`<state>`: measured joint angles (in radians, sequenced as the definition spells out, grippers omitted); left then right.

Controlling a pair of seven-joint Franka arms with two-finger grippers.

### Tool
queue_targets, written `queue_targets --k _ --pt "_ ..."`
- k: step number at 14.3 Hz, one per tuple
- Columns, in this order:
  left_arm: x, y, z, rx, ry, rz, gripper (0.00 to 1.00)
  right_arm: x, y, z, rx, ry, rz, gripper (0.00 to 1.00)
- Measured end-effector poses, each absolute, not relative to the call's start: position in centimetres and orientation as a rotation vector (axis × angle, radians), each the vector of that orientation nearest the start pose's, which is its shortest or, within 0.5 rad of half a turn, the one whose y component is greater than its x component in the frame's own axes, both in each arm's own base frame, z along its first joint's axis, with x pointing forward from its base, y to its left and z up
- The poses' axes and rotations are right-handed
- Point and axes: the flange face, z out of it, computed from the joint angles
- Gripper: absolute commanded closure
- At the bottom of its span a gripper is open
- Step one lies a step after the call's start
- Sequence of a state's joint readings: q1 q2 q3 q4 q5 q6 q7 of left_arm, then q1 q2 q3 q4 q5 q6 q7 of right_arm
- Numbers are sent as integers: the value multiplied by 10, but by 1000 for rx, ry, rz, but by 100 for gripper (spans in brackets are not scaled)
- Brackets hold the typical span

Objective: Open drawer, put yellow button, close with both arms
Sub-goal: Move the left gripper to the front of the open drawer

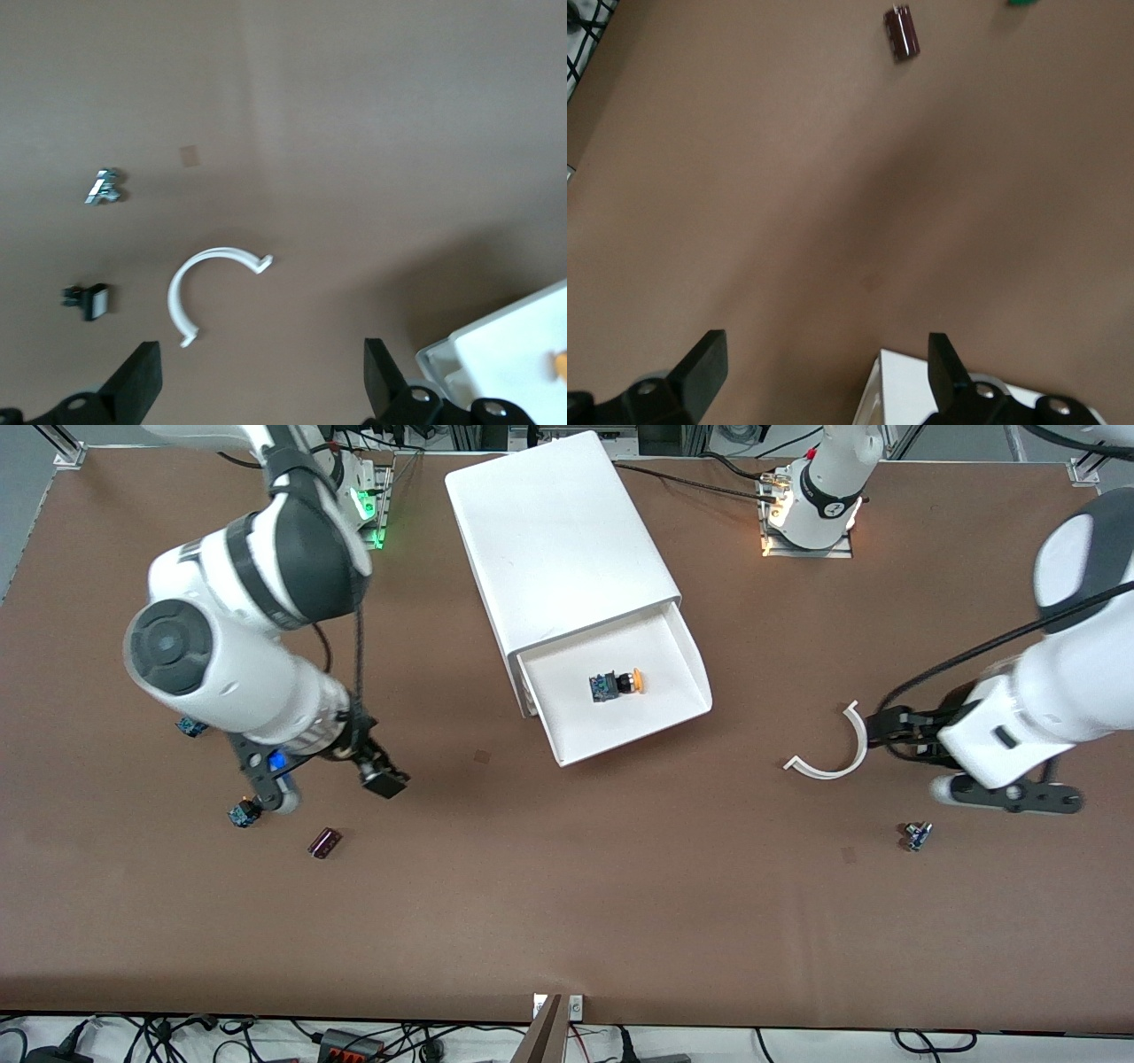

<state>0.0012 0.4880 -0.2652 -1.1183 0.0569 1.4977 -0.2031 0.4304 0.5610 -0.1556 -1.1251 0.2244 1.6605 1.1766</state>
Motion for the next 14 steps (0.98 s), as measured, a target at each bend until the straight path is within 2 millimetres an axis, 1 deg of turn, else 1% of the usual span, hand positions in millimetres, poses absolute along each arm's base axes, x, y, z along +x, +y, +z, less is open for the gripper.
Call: queue_targets --k 2,4,5,6,8,10,12,14 --pt "668 -174 506 -3182 -51 144 0 682 211 489 -2794 1193 153 0" --pt "665 -227 480 -3194 -151 92 0 690 174 488 -2840 1089 172 0" --pt "663 -248 468 -3202 -189 71 0 692 153 487 -2857 1050 189 0" --pt "663 -264 456 -3209 -223 55 0 695 132 487 -2869 1014 201 0" --pt "662 -289 433 -3210 -316 57 0 699 90 487 -2890 936 215 0" --pt "654 -315 416 -3196 -408 85 0 700 52 491 -2906 849 205 0" --pt "642 -340 407 -3168 -529 112 0 696 23 505 -2922 745 179 0" --pt "631 -360 396 -3147 -580 134 0 682 -5 522 -2961 662 157 0"
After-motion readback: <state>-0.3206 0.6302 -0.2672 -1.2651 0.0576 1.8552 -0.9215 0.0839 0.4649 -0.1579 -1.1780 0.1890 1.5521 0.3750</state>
